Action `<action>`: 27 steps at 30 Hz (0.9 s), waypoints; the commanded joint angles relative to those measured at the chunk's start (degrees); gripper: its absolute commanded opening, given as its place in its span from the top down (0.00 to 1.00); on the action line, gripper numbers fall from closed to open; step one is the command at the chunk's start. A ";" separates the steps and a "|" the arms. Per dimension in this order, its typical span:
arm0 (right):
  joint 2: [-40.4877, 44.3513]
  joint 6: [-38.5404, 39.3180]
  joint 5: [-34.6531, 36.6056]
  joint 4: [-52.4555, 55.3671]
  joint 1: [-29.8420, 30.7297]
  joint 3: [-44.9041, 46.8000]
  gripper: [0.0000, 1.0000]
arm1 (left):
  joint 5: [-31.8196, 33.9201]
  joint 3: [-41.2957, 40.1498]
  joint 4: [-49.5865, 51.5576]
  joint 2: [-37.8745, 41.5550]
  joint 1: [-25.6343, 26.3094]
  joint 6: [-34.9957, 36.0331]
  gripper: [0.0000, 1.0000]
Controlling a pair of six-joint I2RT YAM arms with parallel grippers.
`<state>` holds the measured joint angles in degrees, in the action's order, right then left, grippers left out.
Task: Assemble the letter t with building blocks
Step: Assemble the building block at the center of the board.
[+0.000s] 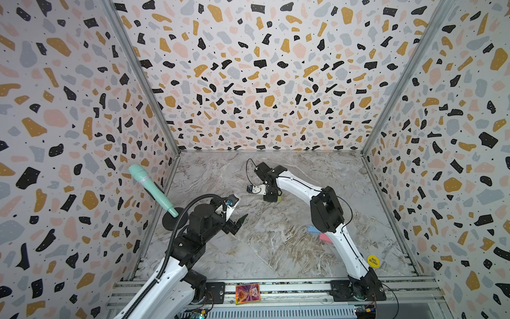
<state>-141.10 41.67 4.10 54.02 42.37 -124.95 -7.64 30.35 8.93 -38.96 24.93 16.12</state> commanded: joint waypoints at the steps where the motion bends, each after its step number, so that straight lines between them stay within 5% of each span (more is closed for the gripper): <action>1: -0.05 0.50 -0.31 0.40 -0.12 0.49 0.80 | -0.36 -0.48 -1.63 0.01 0.33 0.56 0.00; 27: -0.67 0.61 -0.68 0.25 -0.01 0.69 0.76 | -0.36 -0.40 -1.52 -0.50 0.32 0.55 0.00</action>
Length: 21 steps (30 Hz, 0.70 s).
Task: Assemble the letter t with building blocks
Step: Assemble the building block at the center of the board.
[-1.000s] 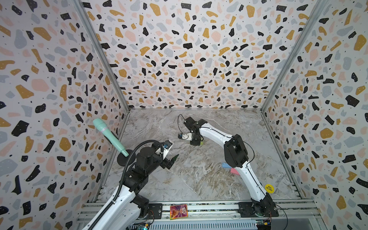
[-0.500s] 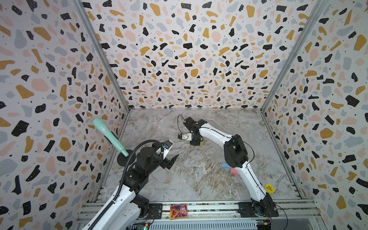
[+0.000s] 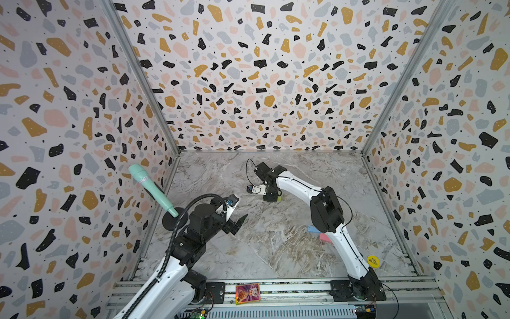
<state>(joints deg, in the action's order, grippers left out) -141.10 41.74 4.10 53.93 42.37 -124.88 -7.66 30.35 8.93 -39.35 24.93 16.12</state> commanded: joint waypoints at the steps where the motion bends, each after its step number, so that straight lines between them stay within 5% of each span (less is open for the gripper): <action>1: -0.67 0.54 -0.65 0.31 -0.01 0.69 0.76 | -0.31 -0.38 -1.53 -0.11 0.24 0.52 0.00; 21: -0.58 0.10 -1.47 -0.24 -0.01 0.69 0.66 | -0.33 -0.32 -1.43 -0.29 0.26 0.54 0.01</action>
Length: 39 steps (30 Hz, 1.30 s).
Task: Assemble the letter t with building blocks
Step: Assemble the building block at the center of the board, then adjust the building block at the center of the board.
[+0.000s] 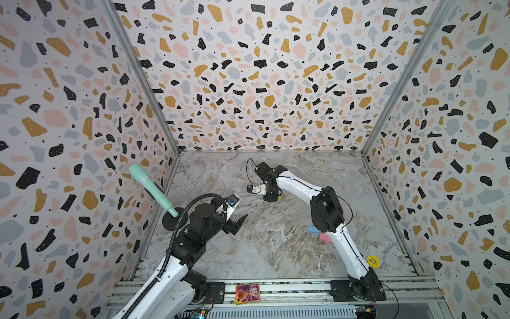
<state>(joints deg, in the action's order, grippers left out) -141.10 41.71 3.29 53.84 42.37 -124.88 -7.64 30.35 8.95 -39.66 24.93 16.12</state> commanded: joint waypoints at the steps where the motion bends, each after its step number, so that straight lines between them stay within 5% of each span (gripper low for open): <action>1: -0.62 0.13 -0.80 -0.14 -0.01 0.69 0.66 | -0.36 -0.29 -1.48 0.01 0.30 0.59 0.00; 12: -0.20 -0.41 -2.07 -0.22 -0.01 0.44 0.56 | -0.10 -0.33 -1.43 -0.20 0.29 0.55 0.01; 16: 2.77 -1.90 -7.62 -2.14 -0.57 0.71 0.55 | -0.18 -0.32 -1.42 -0.27 0.33 0.55 0.01; 28: 16.63 -17.21 -20.78 -13.52 -8.08 11.44 0.54 | -0.27 -0.29 -1.44 -0.33 0.28 0.59 0.01; 39: 24.40 -29.10 -8.33 -21.55 -10.62 32.77 0.57 | -0.51 -0.18 -1.44 -0.70 0.23 0.67 0.01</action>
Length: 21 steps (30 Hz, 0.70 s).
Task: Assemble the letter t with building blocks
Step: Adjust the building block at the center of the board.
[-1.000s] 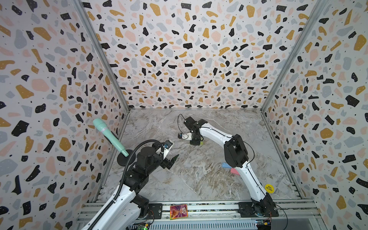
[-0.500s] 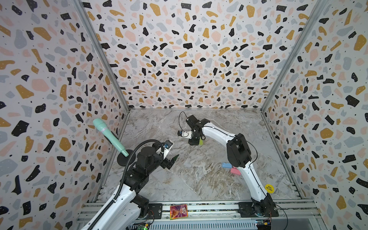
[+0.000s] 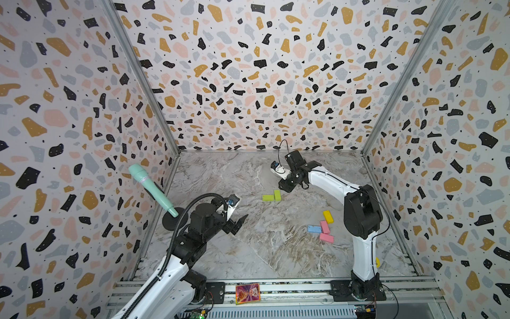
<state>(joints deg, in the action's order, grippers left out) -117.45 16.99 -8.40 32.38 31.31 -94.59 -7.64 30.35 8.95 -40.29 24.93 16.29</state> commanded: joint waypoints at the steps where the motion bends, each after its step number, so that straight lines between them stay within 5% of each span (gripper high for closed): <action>1: 0.76 -4.88 3.55 -0.58 0.35 3.64 0.57 | -0.60 -0.12 -1.45 -0.10 0.27 0.49 0.01; 21: -4.04 -11.63 5.97 -4.96 -0.63 4.31 0.58 | -0.80 -0.16 -1.53 -0.22 0.24 0.25 0.01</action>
<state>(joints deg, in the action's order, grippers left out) -121.01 6.70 -2.92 26.96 30.87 -87.85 -8.01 30.35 8.93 -40.53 24.93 16.29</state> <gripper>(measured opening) 0.422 0.994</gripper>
